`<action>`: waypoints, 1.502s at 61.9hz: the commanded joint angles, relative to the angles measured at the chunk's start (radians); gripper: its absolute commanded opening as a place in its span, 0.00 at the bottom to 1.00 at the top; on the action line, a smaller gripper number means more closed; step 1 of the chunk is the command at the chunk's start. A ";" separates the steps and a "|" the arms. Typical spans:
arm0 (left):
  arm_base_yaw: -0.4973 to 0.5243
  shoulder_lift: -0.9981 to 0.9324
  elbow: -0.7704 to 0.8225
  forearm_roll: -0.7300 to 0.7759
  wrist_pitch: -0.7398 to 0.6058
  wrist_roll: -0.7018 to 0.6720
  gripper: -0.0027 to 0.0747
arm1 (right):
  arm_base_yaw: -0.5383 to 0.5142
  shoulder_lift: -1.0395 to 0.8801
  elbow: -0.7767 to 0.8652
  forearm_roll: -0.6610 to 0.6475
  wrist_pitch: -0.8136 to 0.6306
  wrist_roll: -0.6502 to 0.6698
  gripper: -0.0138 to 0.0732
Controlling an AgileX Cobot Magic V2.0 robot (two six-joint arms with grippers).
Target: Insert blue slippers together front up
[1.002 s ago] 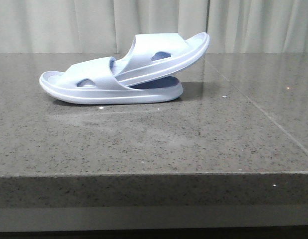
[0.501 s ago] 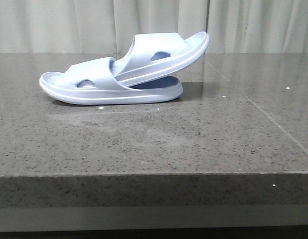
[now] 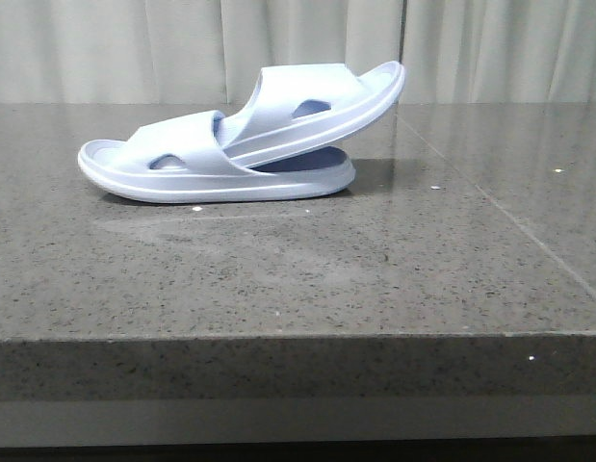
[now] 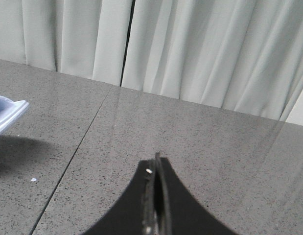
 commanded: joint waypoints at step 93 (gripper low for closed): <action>0.114 -0.305 0.301 -0.063 -0.118 -0.008 0.01 | 0.001 0.007 -0.025 0.007 -0.073 -0.005 0.09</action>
